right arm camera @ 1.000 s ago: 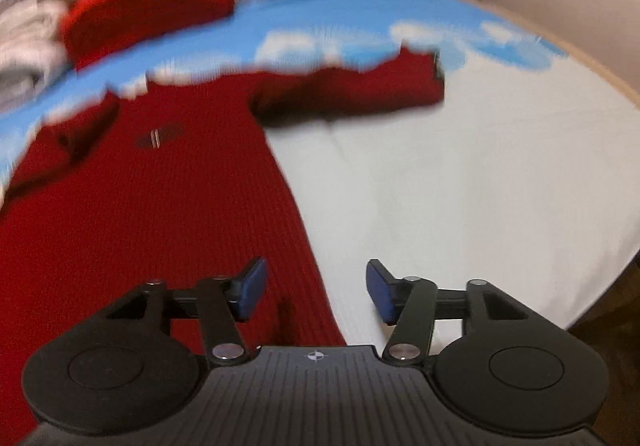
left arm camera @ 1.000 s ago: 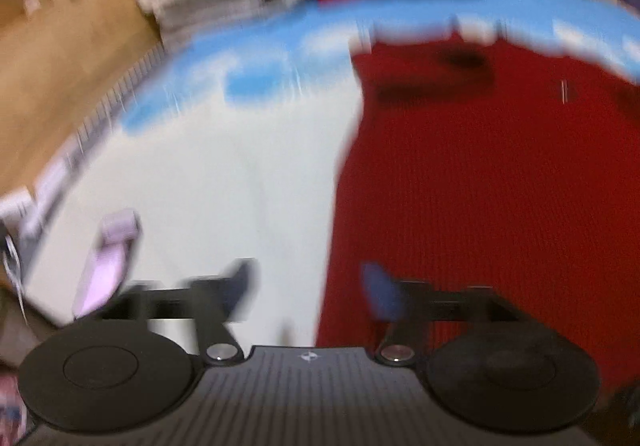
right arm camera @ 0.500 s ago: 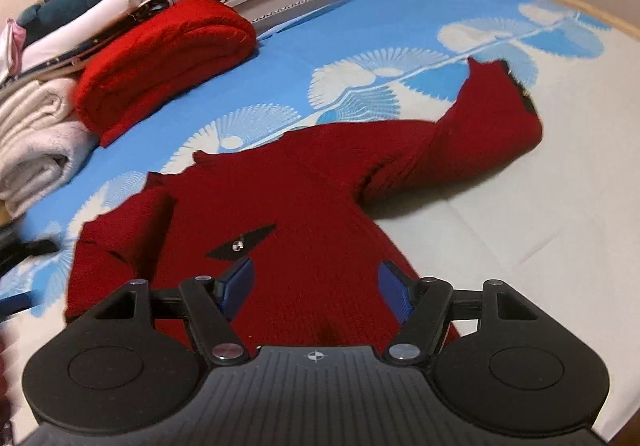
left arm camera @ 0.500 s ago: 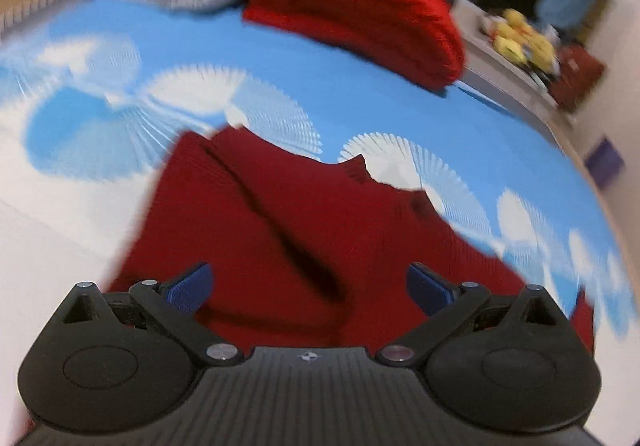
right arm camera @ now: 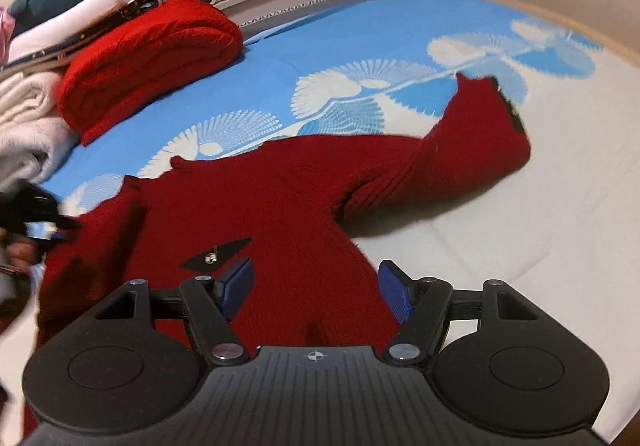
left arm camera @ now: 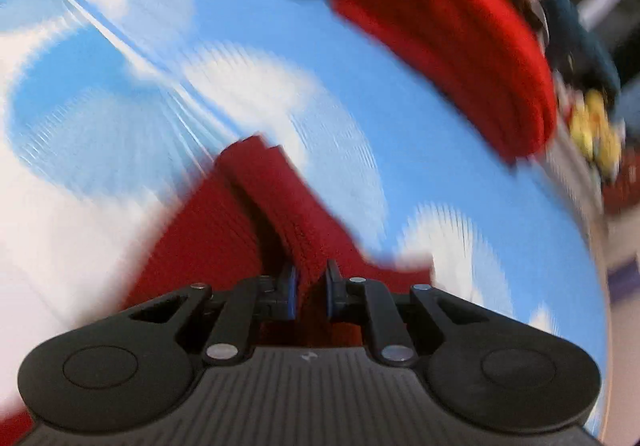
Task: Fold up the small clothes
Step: 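Grasp the sleeve cuff with the left tool and lift it across the body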
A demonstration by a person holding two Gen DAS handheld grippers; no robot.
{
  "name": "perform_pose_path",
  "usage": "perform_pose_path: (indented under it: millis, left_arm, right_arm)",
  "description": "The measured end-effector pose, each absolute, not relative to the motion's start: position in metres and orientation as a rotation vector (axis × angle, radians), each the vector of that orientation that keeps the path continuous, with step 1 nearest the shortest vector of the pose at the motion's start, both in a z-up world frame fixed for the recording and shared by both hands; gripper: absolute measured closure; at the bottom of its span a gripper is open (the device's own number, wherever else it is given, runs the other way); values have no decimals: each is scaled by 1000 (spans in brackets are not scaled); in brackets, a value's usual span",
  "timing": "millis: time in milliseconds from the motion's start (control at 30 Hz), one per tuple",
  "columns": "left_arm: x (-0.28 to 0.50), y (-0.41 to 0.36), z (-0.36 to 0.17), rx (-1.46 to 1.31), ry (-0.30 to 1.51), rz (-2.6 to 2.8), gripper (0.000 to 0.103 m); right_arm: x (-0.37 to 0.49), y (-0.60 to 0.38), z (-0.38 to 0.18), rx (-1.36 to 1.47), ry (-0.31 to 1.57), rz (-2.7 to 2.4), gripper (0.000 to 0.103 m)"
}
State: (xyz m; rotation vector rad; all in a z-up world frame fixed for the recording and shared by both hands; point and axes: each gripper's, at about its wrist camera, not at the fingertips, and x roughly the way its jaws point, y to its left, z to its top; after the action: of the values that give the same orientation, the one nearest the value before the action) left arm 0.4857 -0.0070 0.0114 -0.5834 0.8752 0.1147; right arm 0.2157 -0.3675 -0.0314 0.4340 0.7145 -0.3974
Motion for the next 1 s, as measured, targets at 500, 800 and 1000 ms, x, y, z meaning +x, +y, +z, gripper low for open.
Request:
perform_pose_path:
  millis: [500,800,1000]
  left_arm:
    - [476,295,20,-527,733,690,89]
    - [485,251,27,-432,689,566,89]
    - [480,159,77,-401,650,293,89]
  right_arm:
    - [225,-362,-52,407,784,-421,33]
    - [235,-354,-58,394,817,-409,33]
    - [231,-358,-54,380,797,-418,33]
